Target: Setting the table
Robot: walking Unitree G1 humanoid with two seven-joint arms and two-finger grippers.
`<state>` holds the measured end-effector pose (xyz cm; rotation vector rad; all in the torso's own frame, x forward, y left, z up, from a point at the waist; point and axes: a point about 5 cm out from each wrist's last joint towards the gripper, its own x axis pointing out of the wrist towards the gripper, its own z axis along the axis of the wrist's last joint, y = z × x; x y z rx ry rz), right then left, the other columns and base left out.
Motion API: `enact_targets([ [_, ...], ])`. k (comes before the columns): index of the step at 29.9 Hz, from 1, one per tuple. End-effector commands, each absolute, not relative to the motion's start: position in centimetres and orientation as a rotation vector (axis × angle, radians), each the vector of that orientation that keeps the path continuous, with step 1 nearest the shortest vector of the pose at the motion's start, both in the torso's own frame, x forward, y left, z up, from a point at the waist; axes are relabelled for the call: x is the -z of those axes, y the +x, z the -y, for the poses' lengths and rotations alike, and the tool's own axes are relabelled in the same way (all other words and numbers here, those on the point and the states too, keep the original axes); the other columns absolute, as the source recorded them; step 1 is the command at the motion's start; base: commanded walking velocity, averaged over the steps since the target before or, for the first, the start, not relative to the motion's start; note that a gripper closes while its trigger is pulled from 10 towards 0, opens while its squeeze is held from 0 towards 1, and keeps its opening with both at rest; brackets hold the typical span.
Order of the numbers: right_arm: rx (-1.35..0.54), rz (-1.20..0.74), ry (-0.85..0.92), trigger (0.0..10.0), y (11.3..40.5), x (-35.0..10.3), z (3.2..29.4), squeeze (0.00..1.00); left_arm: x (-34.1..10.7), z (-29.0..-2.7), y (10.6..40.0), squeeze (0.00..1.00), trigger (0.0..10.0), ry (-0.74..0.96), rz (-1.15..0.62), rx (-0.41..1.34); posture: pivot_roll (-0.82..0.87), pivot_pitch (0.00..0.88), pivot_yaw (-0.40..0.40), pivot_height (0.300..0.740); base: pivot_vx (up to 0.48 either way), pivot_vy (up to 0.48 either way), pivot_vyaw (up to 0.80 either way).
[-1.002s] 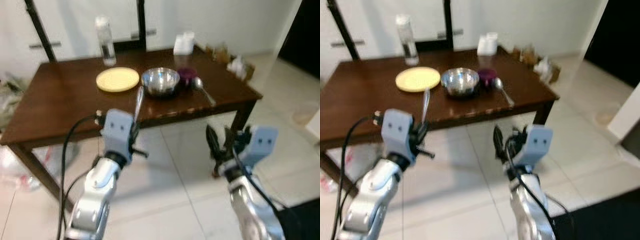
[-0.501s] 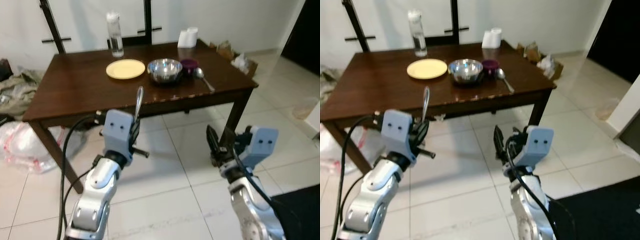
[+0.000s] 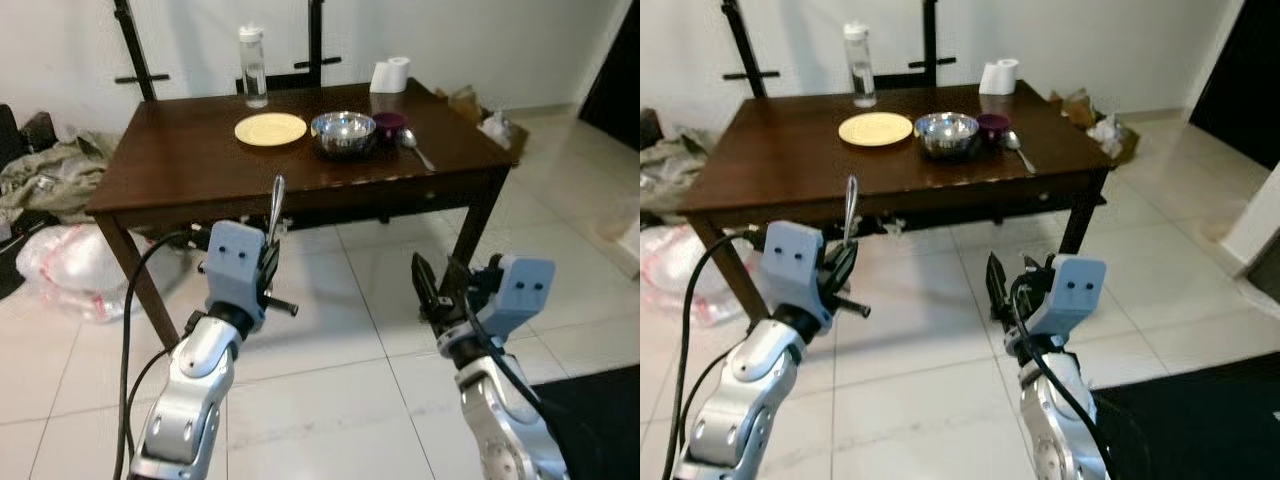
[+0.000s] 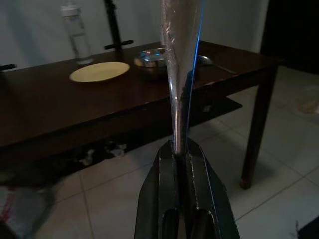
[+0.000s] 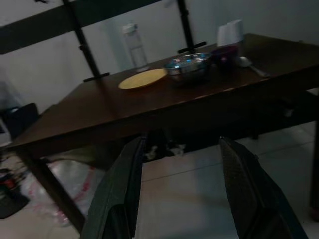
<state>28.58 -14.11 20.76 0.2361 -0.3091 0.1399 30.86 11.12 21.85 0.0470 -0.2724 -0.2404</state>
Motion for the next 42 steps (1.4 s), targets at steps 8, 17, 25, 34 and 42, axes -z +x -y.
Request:
enact_targets([
  [8, -0.16, 0.295, 0.209, 10.0, 28.56, -20.65, 13.92, 0.0, -21.37, -11.22, 30.99, 0.0, 10.0, 0.036, 0.234, 0.231, -0.05, 0.084, 0.123, 0.74, 0.0, 0.0, 0.41],
  [17, -0.173, 0.296, 0.201, 10.0, 28.54, -20.63, 13.7, 0.0, -21.34, -11.25, 31.08, 0.0, 10.0, 0.057, 0.232, 0.21, -0.05, 0.083, 0.123, 0.74, 0.0, 0.0, 0.8],
  [25, -0.181, 0.298, 0.202, 10.0, 28.53, -20.64, 13.64, 0.0, -21.22, -11.09, 31.03, 0.0, 10.0, 0.067, 0.23, 0.203, -0.05, 0.082, 0.124, 0.74, 0.0, 0.0, 0.8],
  [34, -0.191, 0.301, 0.199, 10.0, 28.52, -20.69, 13.57, 0.0, -21.1, -10.9, 31.02, 0.0, 10.0, 0.07, 0.222, 0.197, -0.05, 0.08, 0.123, 0.74, 0.0, 0.0, 0.8],
  [42, -0.193, 0.304, 0.198, 10.0, 28.56, -20.74, 13.57, 0.0, -21.09, -10.78, 31.03, 0.0, 10.0, 0.071, 0.223, 0.202, -0.05, 0.072, 0.125, 0.74, 0.0, 0.0, 0.8],
])
